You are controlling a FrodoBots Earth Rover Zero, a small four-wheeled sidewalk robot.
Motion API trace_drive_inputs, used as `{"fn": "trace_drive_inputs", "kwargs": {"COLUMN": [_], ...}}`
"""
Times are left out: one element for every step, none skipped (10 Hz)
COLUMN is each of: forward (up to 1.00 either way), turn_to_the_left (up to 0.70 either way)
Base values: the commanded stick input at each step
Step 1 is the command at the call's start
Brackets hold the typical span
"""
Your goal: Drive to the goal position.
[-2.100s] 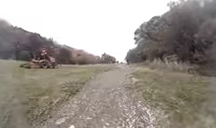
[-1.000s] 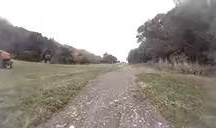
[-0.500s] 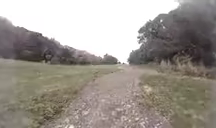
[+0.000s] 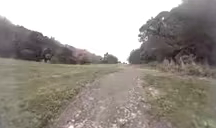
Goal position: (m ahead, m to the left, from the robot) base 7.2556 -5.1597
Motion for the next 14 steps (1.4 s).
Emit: {"fn": "trace_drive_inputs", "kwargs": {"forward": [0.6, 0.6, 0.6, 0.6, 0.6, 0.6, 0.6, 0.6, 0.6, 0.6, 0.6, 0.6, 0.6, 0.6], "turn_to_the_left": [-0.15, -0.14, -0.06, 0.0, 0.0, 0.0, -0.02, -0.06, -0.12, -0.15, -0.15, -0.15, -0.15, -0.15]}}
